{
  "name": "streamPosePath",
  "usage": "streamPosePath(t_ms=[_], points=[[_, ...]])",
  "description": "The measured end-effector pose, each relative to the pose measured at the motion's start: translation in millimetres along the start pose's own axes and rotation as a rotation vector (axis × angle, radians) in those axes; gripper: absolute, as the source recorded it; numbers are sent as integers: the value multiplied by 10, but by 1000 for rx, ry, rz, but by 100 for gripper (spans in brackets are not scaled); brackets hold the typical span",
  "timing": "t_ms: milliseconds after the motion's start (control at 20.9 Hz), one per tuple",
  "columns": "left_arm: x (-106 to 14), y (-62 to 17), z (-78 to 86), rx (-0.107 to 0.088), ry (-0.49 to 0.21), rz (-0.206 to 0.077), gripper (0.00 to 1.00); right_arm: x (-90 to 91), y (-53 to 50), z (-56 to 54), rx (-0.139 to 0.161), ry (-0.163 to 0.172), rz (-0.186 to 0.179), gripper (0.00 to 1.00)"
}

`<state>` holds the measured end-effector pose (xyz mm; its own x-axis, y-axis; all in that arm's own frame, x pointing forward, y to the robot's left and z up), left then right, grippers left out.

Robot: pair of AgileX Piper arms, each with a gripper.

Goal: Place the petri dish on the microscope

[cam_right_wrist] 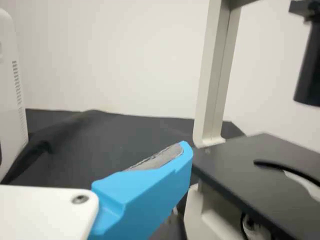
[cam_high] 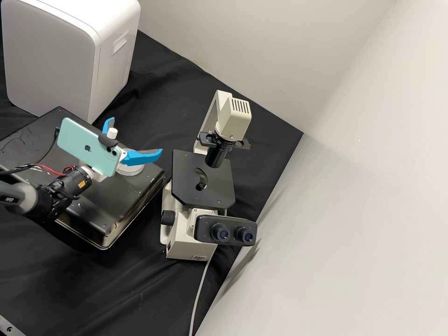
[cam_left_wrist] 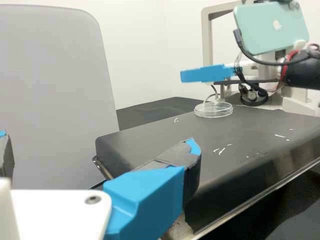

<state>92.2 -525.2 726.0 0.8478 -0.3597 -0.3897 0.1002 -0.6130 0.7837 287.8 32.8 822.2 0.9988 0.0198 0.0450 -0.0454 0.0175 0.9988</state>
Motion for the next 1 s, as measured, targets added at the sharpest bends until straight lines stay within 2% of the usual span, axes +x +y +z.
streamPosePath(t_ms=[383,478,718,1005], points=[[0,0,0,0,0,0,100,-313,-150,82,3,10,-7,100],[0,0,0,0,0,0,100,-380,-192,100,7,5,-14,100],[0,0,0,0,0,0,100,-519,-296,156,8,-28,-61,100],[-3,-1,6,0,-5,-1,100,-564,-370,233,4,-71,-90,100]])
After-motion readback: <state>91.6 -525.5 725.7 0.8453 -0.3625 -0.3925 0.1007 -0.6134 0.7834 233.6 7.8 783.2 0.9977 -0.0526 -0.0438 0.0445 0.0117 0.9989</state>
